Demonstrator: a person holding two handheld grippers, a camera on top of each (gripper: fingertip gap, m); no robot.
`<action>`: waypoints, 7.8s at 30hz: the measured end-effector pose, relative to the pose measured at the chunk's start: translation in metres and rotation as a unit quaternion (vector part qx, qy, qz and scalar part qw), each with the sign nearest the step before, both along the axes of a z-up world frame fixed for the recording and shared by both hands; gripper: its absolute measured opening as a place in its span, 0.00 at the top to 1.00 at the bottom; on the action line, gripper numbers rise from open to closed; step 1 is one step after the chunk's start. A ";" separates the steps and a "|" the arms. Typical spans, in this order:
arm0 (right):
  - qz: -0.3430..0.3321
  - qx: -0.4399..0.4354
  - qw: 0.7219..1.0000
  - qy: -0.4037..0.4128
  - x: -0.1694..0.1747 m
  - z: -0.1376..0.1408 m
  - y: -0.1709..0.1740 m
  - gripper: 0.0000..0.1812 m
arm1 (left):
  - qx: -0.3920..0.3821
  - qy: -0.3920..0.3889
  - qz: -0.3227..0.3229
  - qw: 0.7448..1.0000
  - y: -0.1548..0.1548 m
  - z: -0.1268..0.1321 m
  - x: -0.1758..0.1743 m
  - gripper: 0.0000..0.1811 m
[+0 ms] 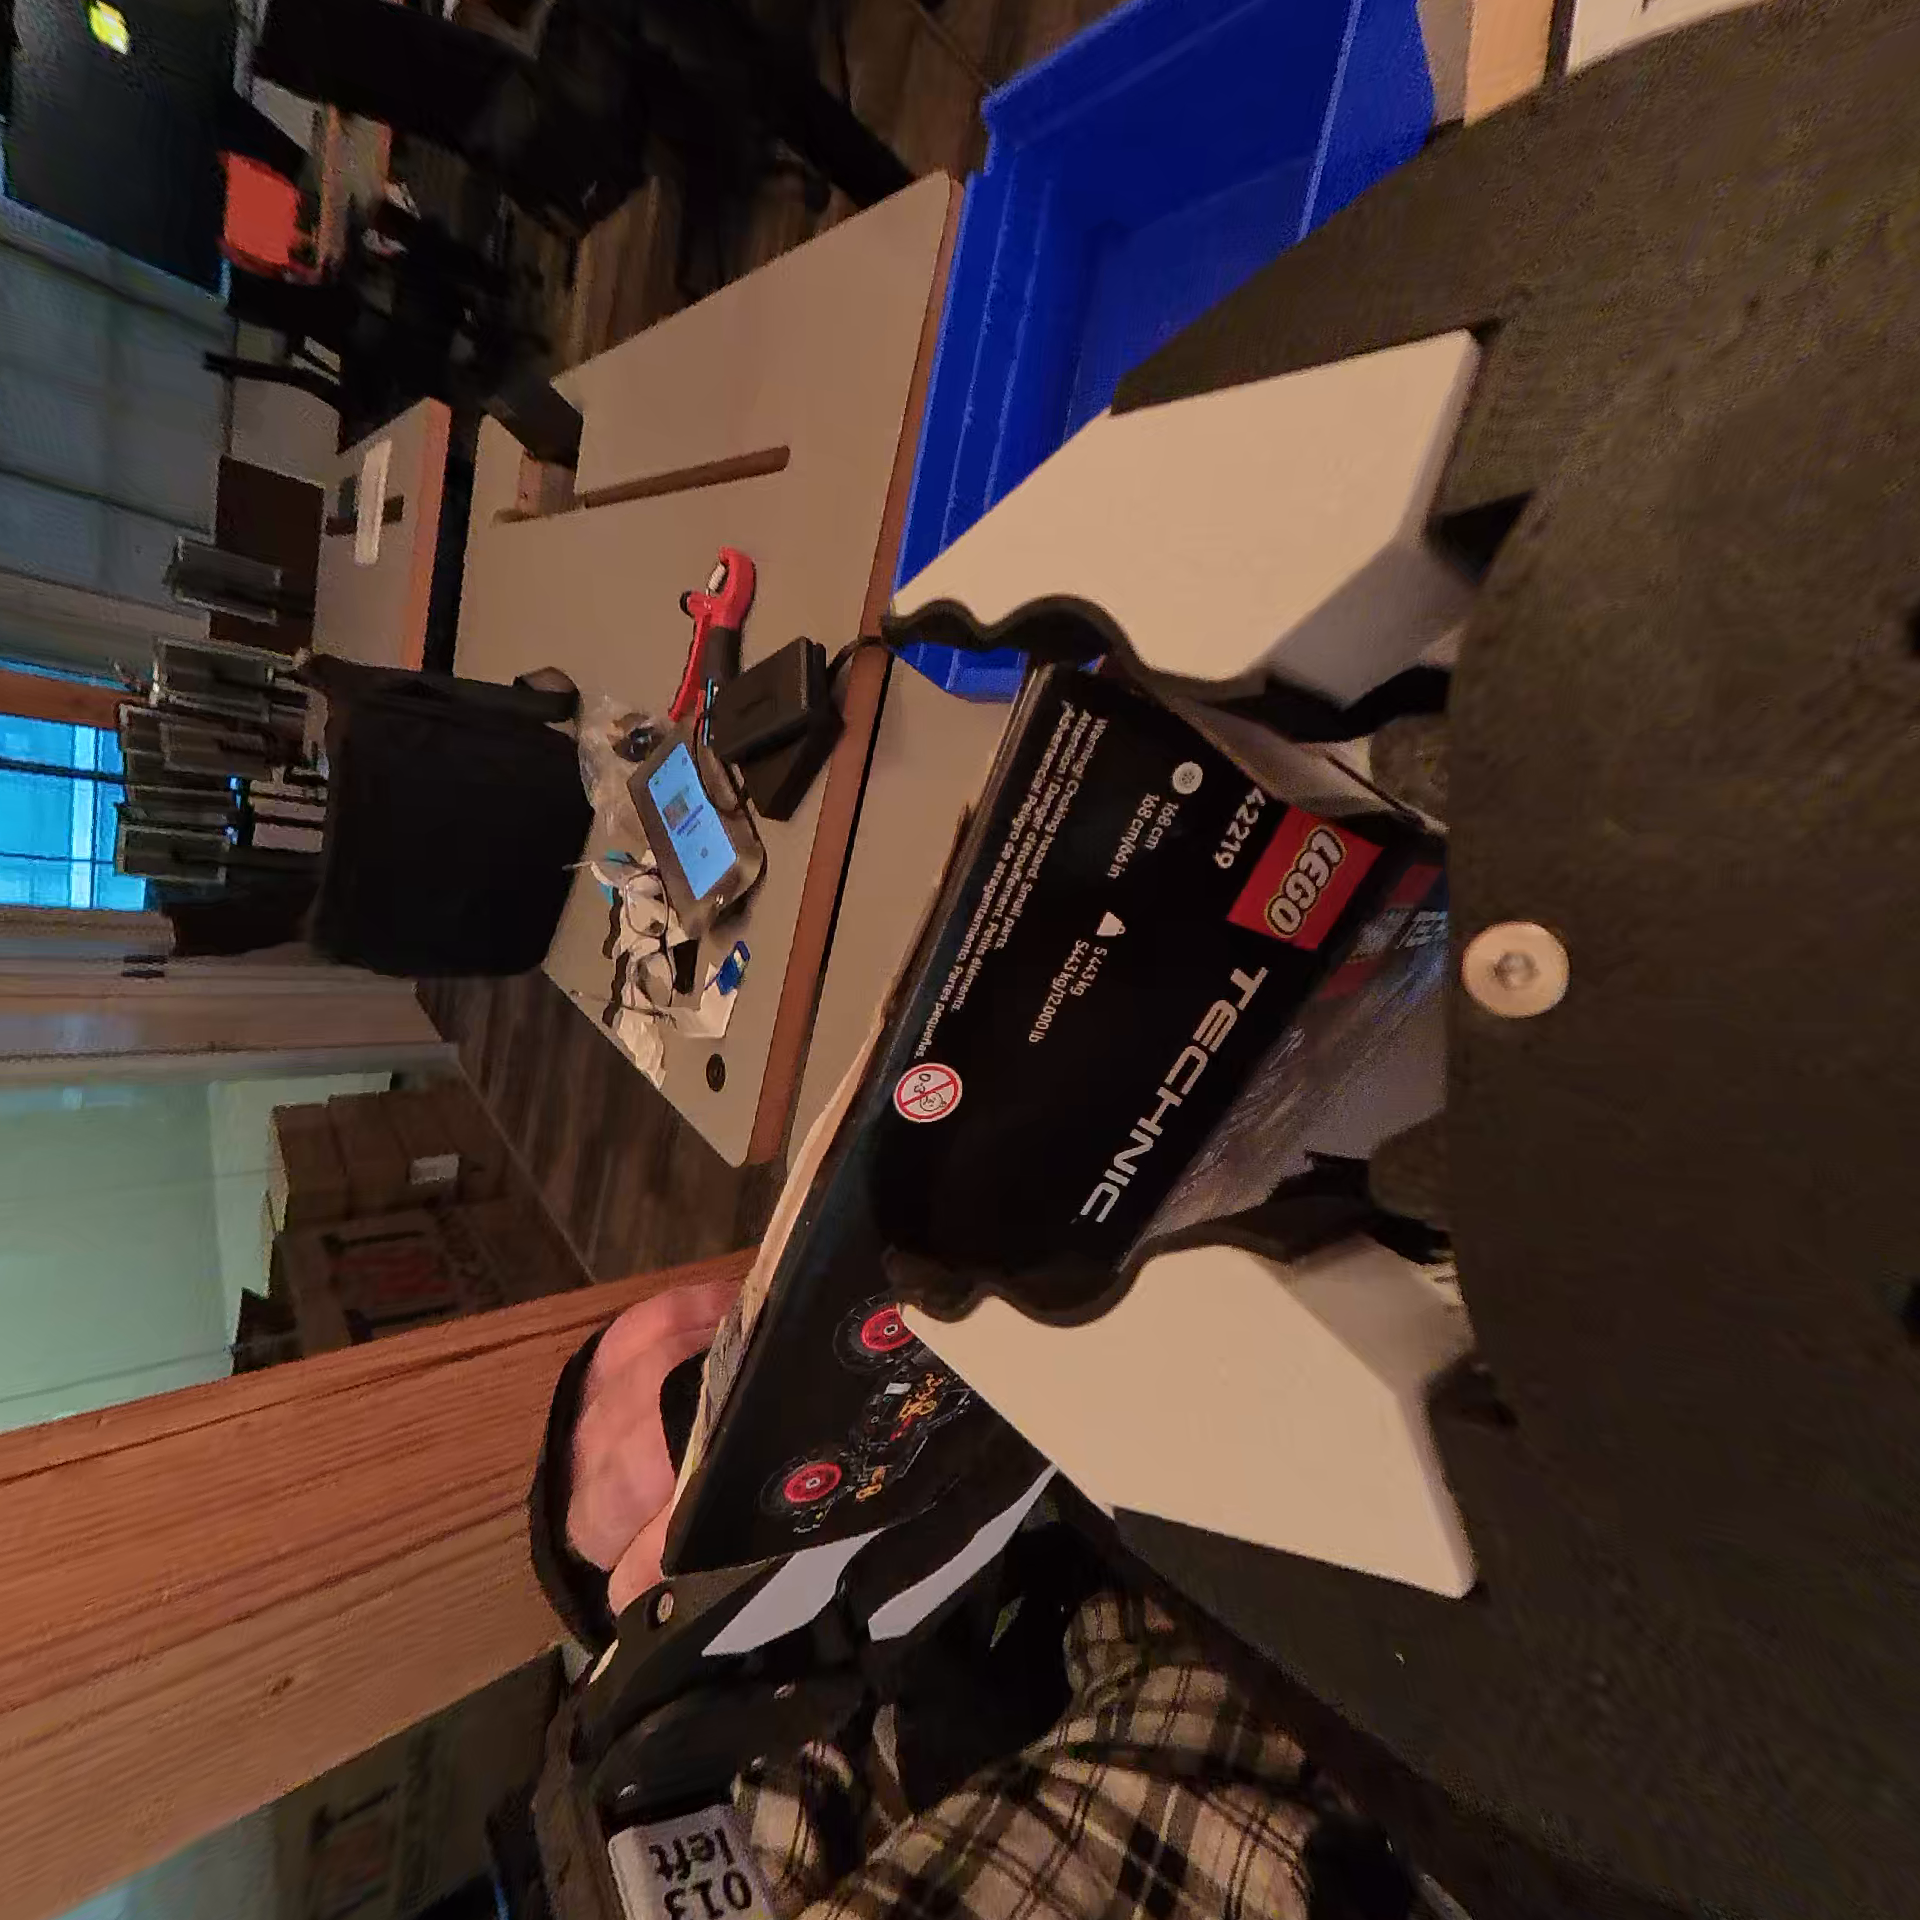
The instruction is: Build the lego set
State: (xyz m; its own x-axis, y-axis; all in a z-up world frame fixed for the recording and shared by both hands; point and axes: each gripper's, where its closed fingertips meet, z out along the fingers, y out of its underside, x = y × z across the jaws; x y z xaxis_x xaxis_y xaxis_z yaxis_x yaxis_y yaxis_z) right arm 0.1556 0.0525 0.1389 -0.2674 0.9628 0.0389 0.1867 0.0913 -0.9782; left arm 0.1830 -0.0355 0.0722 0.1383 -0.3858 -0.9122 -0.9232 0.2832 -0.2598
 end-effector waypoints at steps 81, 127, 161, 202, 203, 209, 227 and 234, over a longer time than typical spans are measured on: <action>-0.177 0.134 0.969 -0.110 0.042 0.015 -0.009 0.51 | -0.288 -0.383 0.147 0.865 0.123 0.007 -0.032 0.93; -0.154 0.238 0.937 -0.206 -0.001 -0.026 -0.044 1.00 | -0.137 -0.760 -0.137 0.620 0.050 0.118 -0.192 0.71; 0.003 0.051 0.991 -0.128 -0.005 -0.006 -0.103 0.72 | -0.360 -0.469 -0.099 0.800 0.003 0.049 -0.125 0.81; -0.049 0.118 0.976 -0.176 -0.023 -0.037 -0.081 0.74 | -0.320 -0.354 -0.151 0.866 0.012 0.045 -0.126 0.88; -0.050 0.122 0.976 -0.174 -0.023 -0.037 -0.081 0.74 | -0.322 -0.361 -0.153 0.862 0.013 0.045 -0.126 0.88; -0.053 0.122 0.976 -0.173 -0.024 -0.037 -0.080 0.74 | -0.289 -0.396 -0.151 0.859 0.018 0.045 -0.128 0.87; -0.065 0.107 0.976 -0.176 -0.025 -0.035 -0.074 0.74 | -0.280 -0.387 -0.132 0.869 0.029 0.046 -0.130 0.87; -0.064 0.108 0.974 -0.188 -0.027 -0.037 -0.075 0.73 | -0.259 -0.433 -0.160 0.849 0.029 0.036 -0.131 0.87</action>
State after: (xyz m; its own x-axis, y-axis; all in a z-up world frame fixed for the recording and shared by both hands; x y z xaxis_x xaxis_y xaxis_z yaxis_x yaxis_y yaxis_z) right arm 0.1285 -0.0228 0.1021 -0.1793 0.9694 0.1677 0.5515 0.2403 -0.7988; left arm 0.0522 -0.0067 0.1087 0.4824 -0.8480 -0.2196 -0.2208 0.1249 -0.9673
